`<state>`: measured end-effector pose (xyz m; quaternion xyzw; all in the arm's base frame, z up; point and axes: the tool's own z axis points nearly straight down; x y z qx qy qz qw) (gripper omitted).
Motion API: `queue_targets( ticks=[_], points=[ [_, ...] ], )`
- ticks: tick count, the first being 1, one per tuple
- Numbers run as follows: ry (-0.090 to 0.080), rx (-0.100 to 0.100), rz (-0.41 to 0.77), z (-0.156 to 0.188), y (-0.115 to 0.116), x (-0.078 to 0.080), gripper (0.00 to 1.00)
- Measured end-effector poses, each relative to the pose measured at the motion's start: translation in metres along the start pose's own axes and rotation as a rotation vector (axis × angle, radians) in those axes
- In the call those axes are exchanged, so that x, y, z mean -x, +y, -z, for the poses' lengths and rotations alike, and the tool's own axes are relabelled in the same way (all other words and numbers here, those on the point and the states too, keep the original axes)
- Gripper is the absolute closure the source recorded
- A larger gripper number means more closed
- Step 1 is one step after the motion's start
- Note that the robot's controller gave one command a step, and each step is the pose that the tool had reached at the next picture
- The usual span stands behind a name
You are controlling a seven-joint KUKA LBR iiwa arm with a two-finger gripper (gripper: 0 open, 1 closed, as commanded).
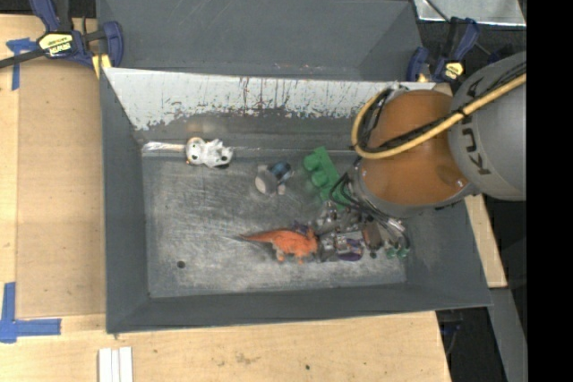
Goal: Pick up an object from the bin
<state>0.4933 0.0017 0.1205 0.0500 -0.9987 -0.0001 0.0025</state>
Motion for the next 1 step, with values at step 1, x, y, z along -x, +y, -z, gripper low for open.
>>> queue_targets(
  ticks=[1],
  points=[
    [-0.016,-0.002,-0.002,0.0165,-0.0020,0.0047,1.00]
  ],
)
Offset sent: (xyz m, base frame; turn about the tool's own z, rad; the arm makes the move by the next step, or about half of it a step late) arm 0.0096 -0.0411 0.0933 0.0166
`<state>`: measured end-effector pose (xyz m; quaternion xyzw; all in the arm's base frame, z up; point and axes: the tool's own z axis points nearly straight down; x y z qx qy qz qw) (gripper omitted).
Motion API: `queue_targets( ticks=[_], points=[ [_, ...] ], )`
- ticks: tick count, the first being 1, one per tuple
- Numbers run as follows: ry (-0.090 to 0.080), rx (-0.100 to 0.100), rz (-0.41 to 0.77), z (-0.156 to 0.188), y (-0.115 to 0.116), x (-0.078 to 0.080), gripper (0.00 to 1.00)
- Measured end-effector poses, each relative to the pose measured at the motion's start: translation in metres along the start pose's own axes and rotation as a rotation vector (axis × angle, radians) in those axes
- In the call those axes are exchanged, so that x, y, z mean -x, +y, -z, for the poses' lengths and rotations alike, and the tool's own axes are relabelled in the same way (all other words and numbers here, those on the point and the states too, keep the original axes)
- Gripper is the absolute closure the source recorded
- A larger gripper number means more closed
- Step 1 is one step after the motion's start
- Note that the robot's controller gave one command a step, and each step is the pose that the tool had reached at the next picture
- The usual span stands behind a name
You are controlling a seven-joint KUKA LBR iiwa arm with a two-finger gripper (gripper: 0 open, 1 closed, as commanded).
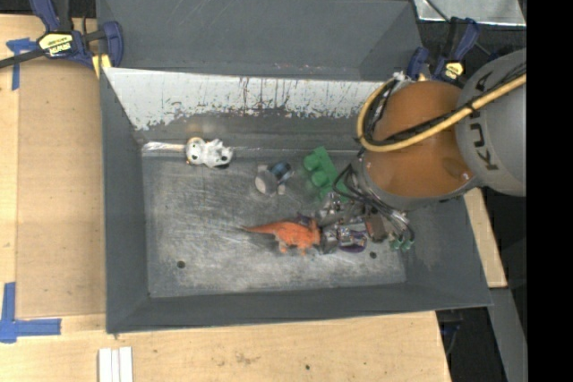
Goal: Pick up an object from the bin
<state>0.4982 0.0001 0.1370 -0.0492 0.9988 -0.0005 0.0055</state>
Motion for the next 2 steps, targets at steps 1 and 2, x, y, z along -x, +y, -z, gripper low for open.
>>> queue_targets(
  ticks=[1,2],
  points=[
    [0.021,0.003,-0.007,0.022,-0.017,-0.003,1.00],
    [0.012,0.001,-0.007,0.093,-0.013,0.012,1.00]
  ],
)
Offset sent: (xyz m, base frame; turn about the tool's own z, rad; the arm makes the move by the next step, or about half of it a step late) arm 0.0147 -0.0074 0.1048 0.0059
